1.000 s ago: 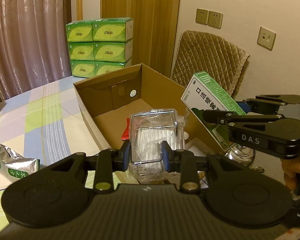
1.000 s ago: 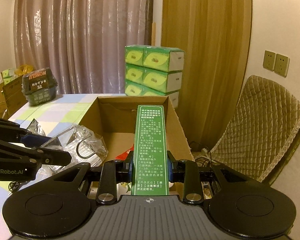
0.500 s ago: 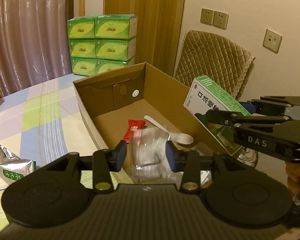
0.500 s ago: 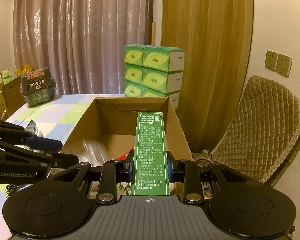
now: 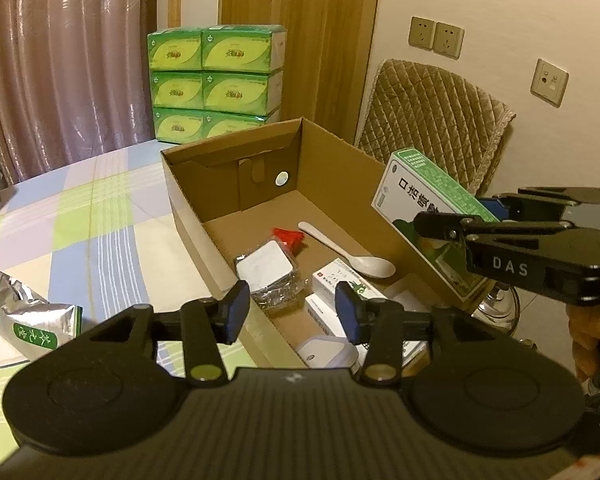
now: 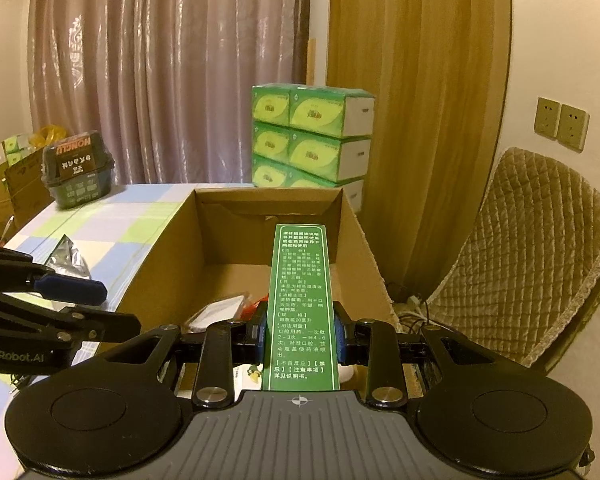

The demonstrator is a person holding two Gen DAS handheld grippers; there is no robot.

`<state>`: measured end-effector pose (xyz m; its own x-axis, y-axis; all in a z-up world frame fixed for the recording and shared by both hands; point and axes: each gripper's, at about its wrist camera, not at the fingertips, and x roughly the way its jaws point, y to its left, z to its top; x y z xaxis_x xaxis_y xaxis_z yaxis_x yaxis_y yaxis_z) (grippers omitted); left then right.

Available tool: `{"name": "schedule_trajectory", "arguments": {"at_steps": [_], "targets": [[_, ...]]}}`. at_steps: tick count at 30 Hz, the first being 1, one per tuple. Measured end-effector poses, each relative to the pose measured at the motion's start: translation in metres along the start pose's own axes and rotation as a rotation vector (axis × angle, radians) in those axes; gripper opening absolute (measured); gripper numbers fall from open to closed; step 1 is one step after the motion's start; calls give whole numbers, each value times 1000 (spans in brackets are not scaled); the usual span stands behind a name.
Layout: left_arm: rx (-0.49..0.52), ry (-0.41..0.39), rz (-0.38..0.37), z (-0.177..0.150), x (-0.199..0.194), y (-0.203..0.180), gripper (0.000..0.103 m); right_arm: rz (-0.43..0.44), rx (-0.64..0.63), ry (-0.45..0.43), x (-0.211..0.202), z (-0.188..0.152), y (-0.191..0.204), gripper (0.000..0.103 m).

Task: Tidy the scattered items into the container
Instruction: 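Open the right gripper to drop the mouthwash box while the left drops the rack into the box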

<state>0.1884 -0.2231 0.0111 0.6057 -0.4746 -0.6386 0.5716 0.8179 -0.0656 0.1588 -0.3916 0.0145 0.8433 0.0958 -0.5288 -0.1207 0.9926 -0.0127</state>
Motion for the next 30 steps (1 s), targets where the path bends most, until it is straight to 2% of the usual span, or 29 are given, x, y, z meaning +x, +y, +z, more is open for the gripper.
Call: {"name": "schedule_trajectory", "arguments": {"at_steps": [18,21,22,23,24,25,30], "targets": [[-35,3,9,-11,-6,13,50,17,-18,20,20,3,10,28],[-35,5,7,-12,-7,12,50,15,-5,-10,21,5,9,28],[-36,6,6,-12,-7,13,50,10,-5,-26,20,6,10,33],[-36,7,6,-12,-7,13,50,6,-4,-33,20,7,10,64],[-37,6,6,-13,-7,14,50,2,8,-38,20,7,9,78],[-38,6,6,-13,-7,15,50,3,25,-56,17,6,7,84],[-49,7,12,-16,-8,19,50,12,21,-50,13,2,7,84]]}}
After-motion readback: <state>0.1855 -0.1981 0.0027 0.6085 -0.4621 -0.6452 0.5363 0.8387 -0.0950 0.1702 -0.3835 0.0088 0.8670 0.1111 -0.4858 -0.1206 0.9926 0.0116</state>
